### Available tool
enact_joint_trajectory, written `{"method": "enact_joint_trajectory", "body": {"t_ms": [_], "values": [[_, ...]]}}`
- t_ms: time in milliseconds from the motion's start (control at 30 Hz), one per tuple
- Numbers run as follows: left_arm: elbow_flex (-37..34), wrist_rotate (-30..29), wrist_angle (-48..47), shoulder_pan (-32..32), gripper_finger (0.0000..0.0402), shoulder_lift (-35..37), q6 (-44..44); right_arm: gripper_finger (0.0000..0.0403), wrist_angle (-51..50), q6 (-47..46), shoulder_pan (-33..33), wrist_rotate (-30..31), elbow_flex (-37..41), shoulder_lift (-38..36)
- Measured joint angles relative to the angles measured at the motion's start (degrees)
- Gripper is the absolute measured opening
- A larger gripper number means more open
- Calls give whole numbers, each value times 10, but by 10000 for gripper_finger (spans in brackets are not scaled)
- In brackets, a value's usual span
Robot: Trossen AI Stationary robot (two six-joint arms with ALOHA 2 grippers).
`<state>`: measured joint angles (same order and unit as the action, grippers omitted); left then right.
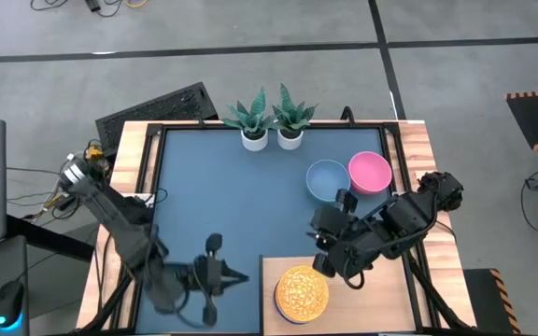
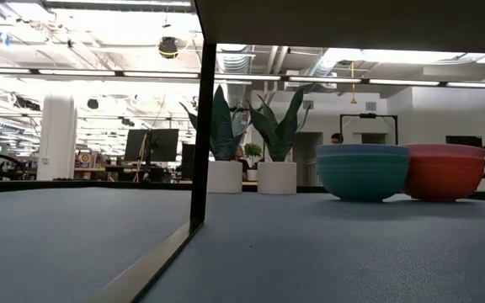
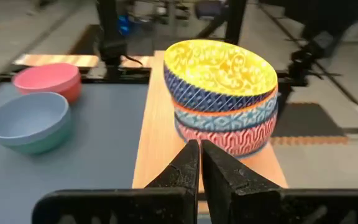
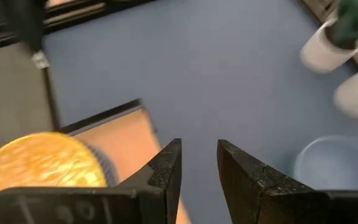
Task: Place and stack bowls onto a shelf
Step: Adjust the stacked bowls on the shelf
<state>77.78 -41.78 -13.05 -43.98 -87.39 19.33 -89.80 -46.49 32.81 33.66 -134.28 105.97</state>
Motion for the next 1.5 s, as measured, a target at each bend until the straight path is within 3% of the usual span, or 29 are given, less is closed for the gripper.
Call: {"method": "enact_joint_trajectory", "body": {"t_ms": [133,333,600,733,967,1500], "values": [[61,-71,15,-18,0,-87,51,127,-2,20,-22,4,0,0],[174,-117,70,-25,0,-239,84,127,-2,69,-32,-40,0,-3],[335,-201,9,-36,0,-358,130,127,-2,95,-20,-23,0,-60],[374,-206,-36,-39,0,-382,177,127,-2,80,5,-23,0,-85],[377,-211,-66,-43,0,-384,219,127,-2,45,63,-3,0,-109],[377,-161,-84,-38,0,-384,242,127,-2,28,108,1,7,-63]]}}
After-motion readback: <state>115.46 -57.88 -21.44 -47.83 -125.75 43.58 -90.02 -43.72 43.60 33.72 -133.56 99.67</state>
